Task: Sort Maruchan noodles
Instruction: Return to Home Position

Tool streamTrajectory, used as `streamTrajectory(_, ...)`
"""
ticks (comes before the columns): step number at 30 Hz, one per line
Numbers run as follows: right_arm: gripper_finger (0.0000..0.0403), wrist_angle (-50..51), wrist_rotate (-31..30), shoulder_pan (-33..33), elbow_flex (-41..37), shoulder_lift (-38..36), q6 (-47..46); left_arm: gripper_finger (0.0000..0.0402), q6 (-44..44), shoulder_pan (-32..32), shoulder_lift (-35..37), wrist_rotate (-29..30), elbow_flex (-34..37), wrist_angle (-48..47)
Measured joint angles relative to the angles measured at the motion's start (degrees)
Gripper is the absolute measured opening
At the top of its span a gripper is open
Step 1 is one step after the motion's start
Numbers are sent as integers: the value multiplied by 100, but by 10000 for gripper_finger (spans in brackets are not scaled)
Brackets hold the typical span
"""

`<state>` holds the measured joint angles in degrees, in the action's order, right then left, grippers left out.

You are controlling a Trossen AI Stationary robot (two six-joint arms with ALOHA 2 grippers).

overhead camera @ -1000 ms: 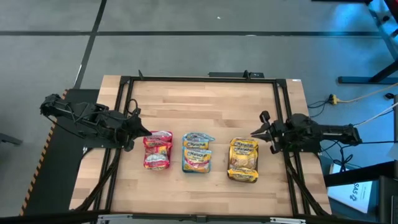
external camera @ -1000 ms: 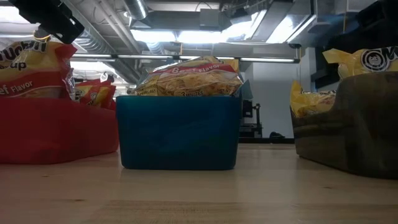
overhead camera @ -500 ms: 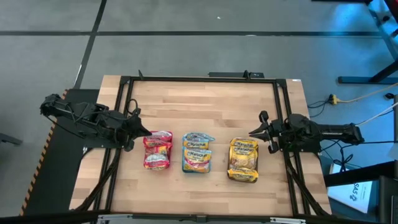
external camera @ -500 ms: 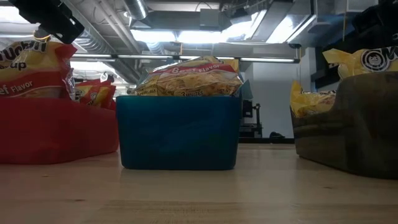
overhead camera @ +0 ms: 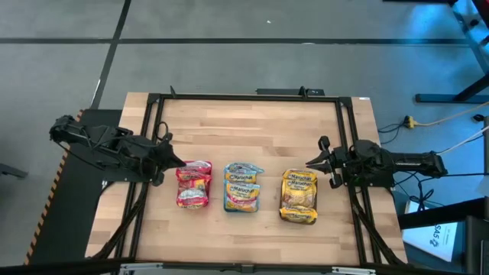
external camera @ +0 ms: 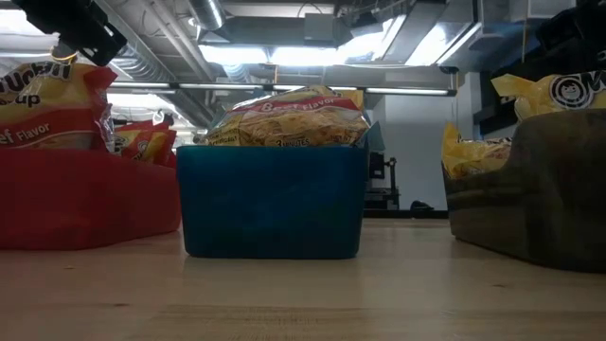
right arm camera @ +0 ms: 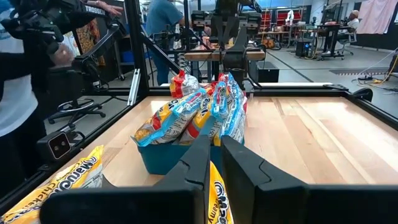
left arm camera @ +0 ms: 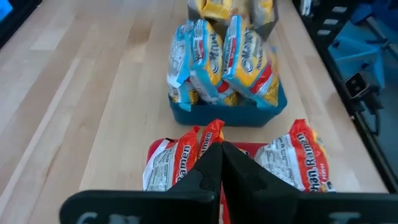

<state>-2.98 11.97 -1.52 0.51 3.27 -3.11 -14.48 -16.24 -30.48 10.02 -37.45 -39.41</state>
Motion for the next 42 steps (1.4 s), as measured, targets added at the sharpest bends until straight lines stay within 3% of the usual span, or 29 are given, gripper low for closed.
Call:
streamTrajectory(3,39,2,1,0,0,0,0,2,83,39,302,18,0,92)
streamTrajectory(6,39,0,2,0,0,0,1,2,-127,176,780,706,165,719)
streamTrajectory(8,39,-3,2,0,0,0,0,2,249,247,1142,943,468,1381)
streamTrajectory(13,39,-4,4,0,-2,0,2,2,1199,406,2062,1,1512,3054)
streamTrajectory(20,39,-9,4,0,-2,-1,1,2,1252,727,2679,-779,2619,4239)
streamTrajectory(24,39,-7,7,0,-2,0,2,2,1264,849,3030,-905,3080,4611)
streamTrajectory(35,39,-9,7,0,-2,0,1,2,1178,1106,3035,-1082,3693,5128)
streamTrajectory(42,39,-9,7,0,-2,0,1,2,1192,1227,3034,-1067,3703,4724)
